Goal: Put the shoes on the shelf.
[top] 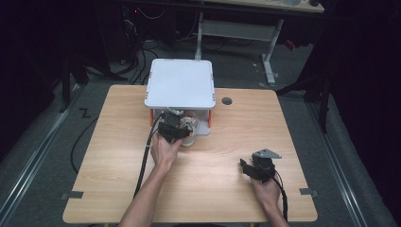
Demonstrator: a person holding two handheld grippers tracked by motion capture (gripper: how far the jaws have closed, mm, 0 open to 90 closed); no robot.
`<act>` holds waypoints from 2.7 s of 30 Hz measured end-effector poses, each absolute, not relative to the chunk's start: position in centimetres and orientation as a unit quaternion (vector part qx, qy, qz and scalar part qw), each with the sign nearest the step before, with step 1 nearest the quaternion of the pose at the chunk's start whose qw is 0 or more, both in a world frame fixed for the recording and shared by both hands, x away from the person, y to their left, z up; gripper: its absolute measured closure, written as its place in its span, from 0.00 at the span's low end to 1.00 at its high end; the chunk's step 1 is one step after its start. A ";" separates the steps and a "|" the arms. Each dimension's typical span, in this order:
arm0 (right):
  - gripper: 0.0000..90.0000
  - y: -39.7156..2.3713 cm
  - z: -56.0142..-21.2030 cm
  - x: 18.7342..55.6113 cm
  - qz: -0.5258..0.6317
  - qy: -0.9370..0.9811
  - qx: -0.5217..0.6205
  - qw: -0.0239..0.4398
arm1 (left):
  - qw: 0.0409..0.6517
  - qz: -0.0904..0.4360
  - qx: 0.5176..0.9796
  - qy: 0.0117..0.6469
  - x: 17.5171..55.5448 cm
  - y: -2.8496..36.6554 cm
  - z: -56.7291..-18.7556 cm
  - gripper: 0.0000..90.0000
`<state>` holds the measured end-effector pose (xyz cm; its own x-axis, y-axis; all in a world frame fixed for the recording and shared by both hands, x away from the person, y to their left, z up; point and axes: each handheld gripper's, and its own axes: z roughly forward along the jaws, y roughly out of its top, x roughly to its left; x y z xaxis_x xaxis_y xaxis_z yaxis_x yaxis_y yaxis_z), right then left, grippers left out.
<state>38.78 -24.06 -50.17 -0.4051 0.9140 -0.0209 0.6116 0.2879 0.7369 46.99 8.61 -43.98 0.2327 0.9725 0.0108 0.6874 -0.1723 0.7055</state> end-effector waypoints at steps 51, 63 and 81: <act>0.47 -24.0 -50.2 38.9 0.333 0.774 0.489 0.225 | 0.331 0.229 0.704 0.585 44.6 9.6 -41.0 0.28; 0.79 -23.0 -46.5 40.4 0.385 0.790 0.443 0.180 | 0.302 0.241 0.713 0.585 40.7 11.0 -42.1 0.17; 0.69 -16.3 -35.9 46.4 0.469 0.781 0.372 0.180 | 0.268 0.217 0.720 0.602 40.4 10.1 -45.3 0.15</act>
<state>46.41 -16.32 -35.93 -0.6592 0.7489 0.0677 0.4120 0.2844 0.8657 40.43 10.13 -45.27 0.1809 0.9834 -0.0100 0.7500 -0.1314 0.6483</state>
